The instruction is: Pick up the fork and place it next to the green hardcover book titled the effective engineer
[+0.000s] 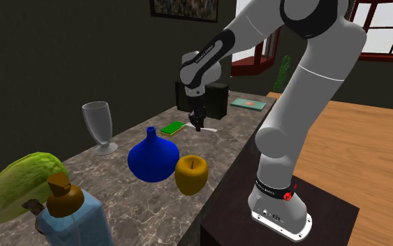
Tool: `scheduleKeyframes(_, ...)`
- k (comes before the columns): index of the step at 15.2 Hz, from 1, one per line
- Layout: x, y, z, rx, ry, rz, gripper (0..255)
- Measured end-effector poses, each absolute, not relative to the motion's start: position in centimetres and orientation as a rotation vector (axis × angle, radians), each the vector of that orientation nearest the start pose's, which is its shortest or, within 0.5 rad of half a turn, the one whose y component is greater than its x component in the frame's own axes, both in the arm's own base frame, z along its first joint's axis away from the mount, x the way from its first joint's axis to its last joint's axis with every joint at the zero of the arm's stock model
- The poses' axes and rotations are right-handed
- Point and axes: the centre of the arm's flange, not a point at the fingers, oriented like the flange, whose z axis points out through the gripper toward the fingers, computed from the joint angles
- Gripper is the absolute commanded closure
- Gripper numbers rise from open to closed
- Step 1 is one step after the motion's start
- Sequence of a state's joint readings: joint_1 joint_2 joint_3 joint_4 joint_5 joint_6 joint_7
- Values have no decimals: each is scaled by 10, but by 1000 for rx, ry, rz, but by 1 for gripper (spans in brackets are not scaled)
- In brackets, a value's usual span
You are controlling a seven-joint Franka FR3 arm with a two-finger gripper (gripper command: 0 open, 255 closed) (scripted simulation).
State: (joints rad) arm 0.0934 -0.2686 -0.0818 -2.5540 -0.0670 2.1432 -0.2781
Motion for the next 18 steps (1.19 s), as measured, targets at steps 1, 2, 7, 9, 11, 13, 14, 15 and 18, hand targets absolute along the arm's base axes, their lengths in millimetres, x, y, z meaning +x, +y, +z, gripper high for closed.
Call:
scheduleKeyframes(1,412,3,357,-3102,-524,229,255)
scheduleKeyframes(2,412,2,362,-3102,-523,229,255)
scheduleKeyframes(7,412,3,388,-3102,-524,229,255)
scheduleKeyframes(9,412,3,400,-3102,-523,229,255)
scheduleKeyframes(11,412,-5,406,-3102,-523,229,255)
scheduleKeyframes(13,416,-27,406,-3102,-522,229,255)
scheduleKeyframes(14,419,-39,407,-3102,-522,229,255)
scheduleKeyframes(15,421,-50,409,-3102,-522,230,255)
scheduleKeyframes(18,427,-90,407,-3102,-521,230,255)
